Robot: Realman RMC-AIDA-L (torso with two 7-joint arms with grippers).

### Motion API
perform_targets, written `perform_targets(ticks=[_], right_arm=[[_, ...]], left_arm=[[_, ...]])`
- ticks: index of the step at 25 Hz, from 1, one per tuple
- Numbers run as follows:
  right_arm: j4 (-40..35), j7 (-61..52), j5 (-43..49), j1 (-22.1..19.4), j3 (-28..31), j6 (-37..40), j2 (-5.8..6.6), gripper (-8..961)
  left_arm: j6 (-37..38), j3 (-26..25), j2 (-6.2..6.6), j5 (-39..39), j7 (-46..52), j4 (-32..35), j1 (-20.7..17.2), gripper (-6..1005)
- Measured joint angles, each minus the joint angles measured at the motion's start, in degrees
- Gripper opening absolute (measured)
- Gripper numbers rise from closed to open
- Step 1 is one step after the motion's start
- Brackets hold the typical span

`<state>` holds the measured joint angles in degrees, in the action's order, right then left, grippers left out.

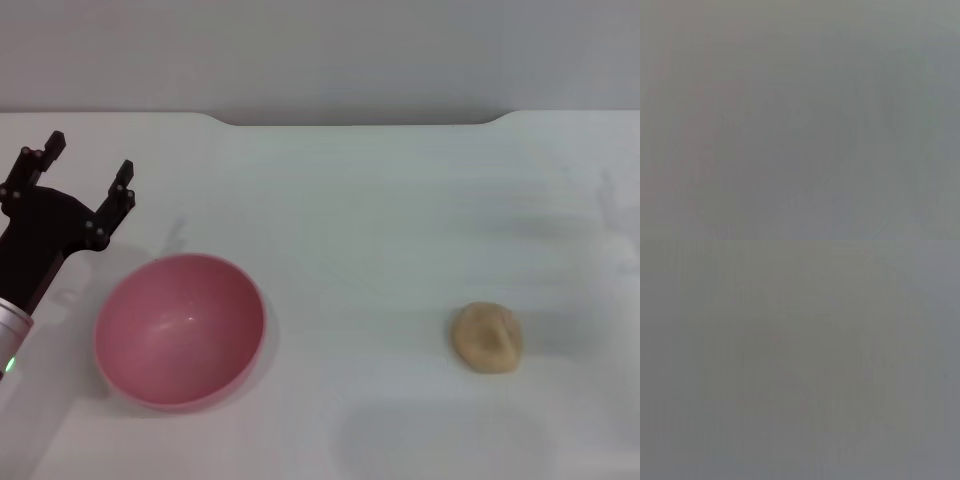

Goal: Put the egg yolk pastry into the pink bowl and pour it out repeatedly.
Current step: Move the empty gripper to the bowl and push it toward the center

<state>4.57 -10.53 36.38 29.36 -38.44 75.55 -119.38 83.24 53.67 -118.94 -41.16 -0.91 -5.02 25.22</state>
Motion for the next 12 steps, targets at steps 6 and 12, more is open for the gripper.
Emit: perform_targets(ticks=[6, 12], right_arm=[[0.0, -0.1, 0.0, 0.7, 0.0, -0.2, 0.03, 558], [-0.4, -0.1, -0.1, 0.8, 0.0, -0.2, 0.03, 556]], left_arm=[[-0.5, -0.3, 0.03, 0.3, 0.6, 0.4, -0.3, 741], [-0.6, -0.8, -0.01, 0.1, 1.1, 0.4, 0.2, 741]])
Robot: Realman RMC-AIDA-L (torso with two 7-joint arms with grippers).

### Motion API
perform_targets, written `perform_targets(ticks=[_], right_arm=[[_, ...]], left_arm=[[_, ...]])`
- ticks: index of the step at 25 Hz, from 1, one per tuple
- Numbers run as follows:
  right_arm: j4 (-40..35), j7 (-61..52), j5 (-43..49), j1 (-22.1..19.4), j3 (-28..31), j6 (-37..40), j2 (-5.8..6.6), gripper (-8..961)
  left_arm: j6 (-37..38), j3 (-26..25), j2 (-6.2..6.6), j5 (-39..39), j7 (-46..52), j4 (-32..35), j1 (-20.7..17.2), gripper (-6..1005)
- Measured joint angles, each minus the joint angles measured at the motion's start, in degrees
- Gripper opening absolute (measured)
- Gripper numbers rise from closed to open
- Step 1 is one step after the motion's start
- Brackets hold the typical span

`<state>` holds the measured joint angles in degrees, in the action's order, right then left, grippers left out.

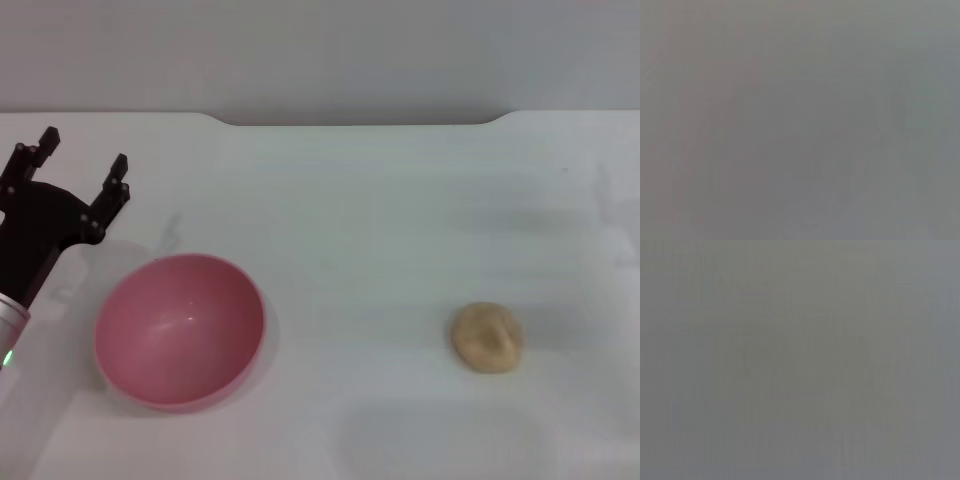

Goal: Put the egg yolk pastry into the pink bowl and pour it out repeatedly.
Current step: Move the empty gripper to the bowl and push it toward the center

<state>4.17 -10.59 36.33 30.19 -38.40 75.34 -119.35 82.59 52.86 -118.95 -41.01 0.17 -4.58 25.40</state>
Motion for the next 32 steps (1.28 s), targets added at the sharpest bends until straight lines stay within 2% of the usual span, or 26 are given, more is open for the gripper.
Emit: perform_targets(ticks=[3, 5, 9, 11, 13, 16, 18, 21, 23, 24, 25, 28, 32], right_arm=[[-0.1, 0.0, 0.0, 0.4, 0.0, 0.0, 0.05, 555], [-0.1, 0.0, 0.0, 0.6, 0.0, 0.0, 0.1, 555], [-0.2, 0.0, 0.0, 1.0, 0.0, 0.0, 0.16, 554], [-0.2, 0.0, 0.0, 1.2, -0.1, 0.0, 0.15, 553], [-0.2, 0.0, 0.0, 1.2, -0.1, -0.1, 0.13, 553], [-0.2, 0.2, 0.1, 1.3, 0.0, -0.3, 0.12, 552], [-0.2, 0.3, 0.1, 1.3, 0.0, -0.3, 0.11, 552], [-0.3, 0.3, 0.1, 1.2, 0.0, -0.3, 0.08, 551], [-0.6, 0.3, 0.1, 1.0, -0.1, -0.3, 0.08, 550], [-0.6, 0.3, 0.1, 1.0, -0.1, -0.3, 0.08, 550], [-0.7, 0.3, 0.1, 1.0, -0.1, -0.3, 0.09, 550], [-0.8, 0.3, 0.1, 1.0, -0.1, -0.4, 0.16, 549], [-1.3, 0.4, 0.1, 1.2, -0.3, -1.0, 0.23, 548]], left_arm=[[-0.6, -2.0, 0.02, 0.3, 3.6, 0.0, 0.6, 740], [-1.9, -3.7, 0.44, 0.2, 10.1, 1.4, 1.3, 740], [-7.8, -2.2, 0.92, -0.2, 26.3, 11.0, 1.7, 740], [-12.9, 1.2, 1.22, -0.4, 34.4, 17.0, 1.6, 740], [-19.3, 6.9, 1.82, -0.4, 42.3, 24.6, 1.3, 741], [-28.4, 15.7, 3.36, -0.5, 50.8, 34.5, 0.6, 741], [-32.9, 20.5, 4.86, -1.8, 56.6, 41.0, 0.0, 741], [-38.8, 24.7, 7.97, -10.0, 71.2, 49.2, -0.4, 740], [-38.4, 24.8, 11.19, -24.4, 91.2, 55.7, 0.2, 740], [-36.2, 23.9, 11.97, -30.3, 98.4, 58.2, 0.3, 740], [-36.2, 23.9, 11.97, -30.3, 98.4, 58.2, 0.3, 741], [-28.9, 19.2, 12.58, -45.3, 114.7, 65.5, 0.0, 741], [-14.6, 10.3, 11.65, -65.1, 133.1, 76.3, 0.0, 741]])
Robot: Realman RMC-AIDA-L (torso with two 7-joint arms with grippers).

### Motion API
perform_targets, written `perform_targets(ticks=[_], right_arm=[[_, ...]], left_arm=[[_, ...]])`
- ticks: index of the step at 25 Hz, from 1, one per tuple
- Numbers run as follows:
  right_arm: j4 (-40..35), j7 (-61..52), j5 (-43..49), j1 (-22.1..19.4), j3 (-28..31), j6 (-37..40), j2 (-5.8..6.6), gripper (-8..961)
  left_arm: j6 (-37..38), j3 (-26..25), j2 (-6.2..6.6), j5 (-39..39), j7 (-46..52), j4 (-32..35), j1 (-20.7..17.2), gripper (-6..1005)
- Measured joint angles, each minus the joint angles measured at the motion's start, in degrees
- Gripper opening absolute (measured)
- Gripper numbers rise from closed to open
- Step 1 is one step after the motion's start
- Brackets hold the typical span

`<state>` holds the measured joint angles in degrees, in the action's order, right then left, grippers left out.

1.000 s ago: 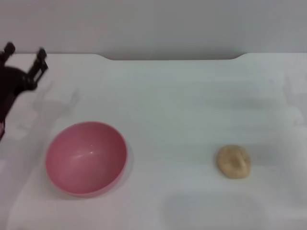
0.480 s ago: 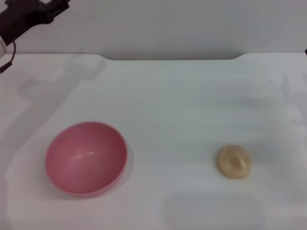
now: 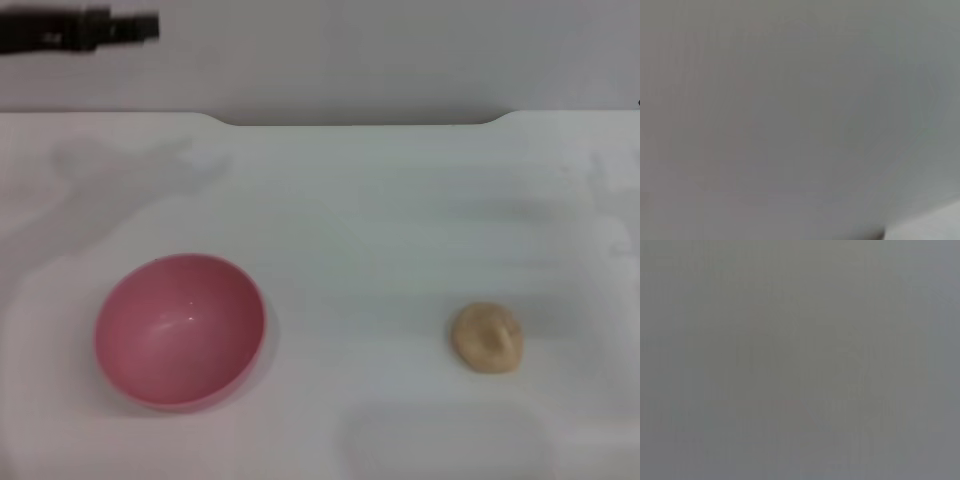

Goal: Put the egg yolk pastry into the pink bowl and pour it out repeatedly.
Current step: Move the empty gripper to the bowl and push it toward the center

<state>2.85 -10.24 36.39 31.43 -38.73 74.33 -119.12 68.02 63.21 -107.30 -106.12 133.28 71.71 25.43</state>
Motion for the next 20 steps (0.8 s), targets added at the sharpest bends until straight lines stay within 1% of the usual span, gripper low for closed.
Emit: perform_targets(ticks=[2, 5, 7, 9, 12, 15, 16, 18, 20], right_arm=[[-0.3, 0.0, 0.0, 0.0, -0.1, -0.1, 0.0, 548], [-0.7, 0.0, 0.0, 0.1, -0.2, -0.2, 0.02, 547], [-1.1, 0.0, 0.0, 0.2, -0.2, -0.5, 0.02, 547], [-1.6, 0.0, 0.0, 0.3, -0.2, -0.7, 0.03, 546], [-2.4, 0.0, 0.0, 0.4, -0.2, -1.0, 0.03, 545], [-3.0, 0.0, 0.0, 0.8, -0.2, -2.1, 0.06, 545], [-3.1, 0.0, 0.0, 0.9, -0.3, -2.5, 0.07, 544], [-3.7, 0.1, 0.0, 1.3, -0.4, -4.0, 0.12, 544], [-4.1, 0.1, 0.0, 1.6, -0.7, -4.9, 0.15, 543]], left_arm=[[8.6, -3.4, -0.45, -8.7, 7.9, 5.1, 0.6, 741], [18.7, -7.3, -1.28, -16.4, 14.4, 10.3, 1.3, 741], [24.4, -10.5, -2.63, -18.4, 15.7, 13.2, 1.3, 741], [29.4, -12.6, -3.96, -20.0, 16.1, 16.0, 0.9, 740], [36.3, -12.7, -5.12, -24.3, 17.3, 19.5, 0.6, 740], [41.8, -12.5, -6.43, -31.4, 20.0, 21.0, 1.5, 740], [42.8, -12.5, -6.83, -33.1, 20.5, 21.2, 1.9, 740], [43.7, -12.5, -8.0, -36.6, 21.0, 21.4, 3.0, 740], [43.7, -12.5, -8.39, -37.7, 21.2, 20.8, 3.7, 740]])
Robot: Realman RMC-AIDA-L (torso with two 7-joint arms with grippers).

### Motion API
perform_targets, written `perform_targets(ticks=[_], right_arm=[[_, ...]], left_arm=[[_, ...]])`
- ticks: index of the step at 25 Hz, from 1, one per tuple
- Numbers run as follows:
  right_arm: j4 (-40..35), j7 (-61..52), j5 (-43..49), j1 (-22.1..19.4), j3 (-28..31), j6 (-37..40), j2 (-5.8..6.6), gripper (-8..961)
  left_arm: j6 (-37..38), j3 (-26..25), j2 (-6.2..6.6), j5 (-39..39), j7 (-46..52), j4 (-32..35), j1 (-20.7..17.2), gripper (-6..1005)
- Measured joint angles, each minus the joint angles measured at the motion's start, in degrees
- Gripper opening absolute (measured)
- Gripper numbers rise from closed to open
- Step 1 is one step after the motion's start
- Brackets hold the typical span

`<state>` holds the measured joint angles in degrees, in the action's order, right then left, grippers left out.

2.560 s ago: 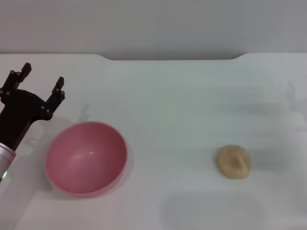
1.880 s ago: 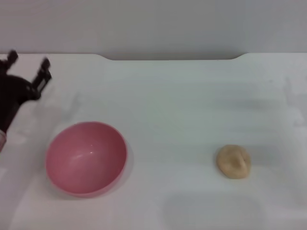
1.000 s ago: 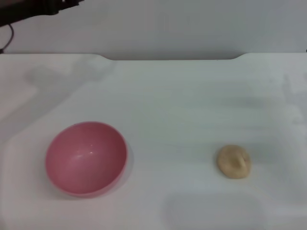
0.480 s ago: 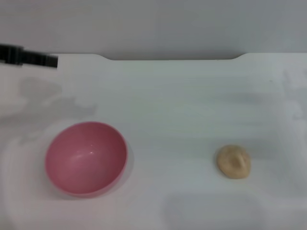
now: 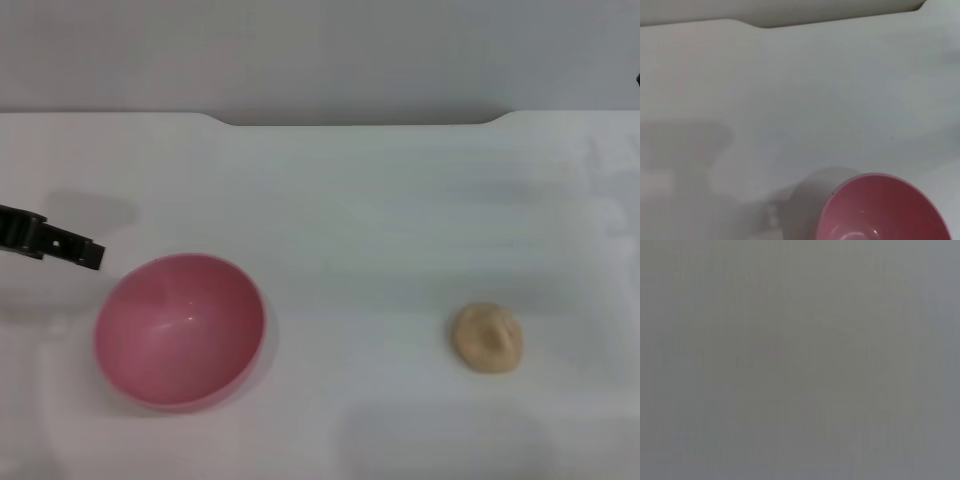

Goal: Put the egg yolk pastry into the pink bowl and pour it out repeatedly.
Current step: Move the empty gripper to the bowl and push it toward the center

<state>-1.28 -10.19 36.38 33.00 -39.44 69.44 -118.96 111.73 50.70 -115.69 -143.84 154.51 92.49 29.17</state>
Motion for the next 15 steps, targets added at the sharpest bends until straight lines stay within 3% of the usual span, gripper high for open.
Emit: perform_targets(ticks=[5, 15], right_arm=[[-0.7, 0.0, 0.0, 0.2, -0.3, -0.7, 0.05, 542], [-1.2, 0.0, 0.0, 0.9, -1.3, -1.0, 0.14, 540]], left_arm=[[-0.1, 1.0, -1.58, -4.5, 1.1, -4.5, 2.4, 740], [-4.2, 5.1, -1.89, -9.2, 0.7, -12.2, 4.5, 740]])
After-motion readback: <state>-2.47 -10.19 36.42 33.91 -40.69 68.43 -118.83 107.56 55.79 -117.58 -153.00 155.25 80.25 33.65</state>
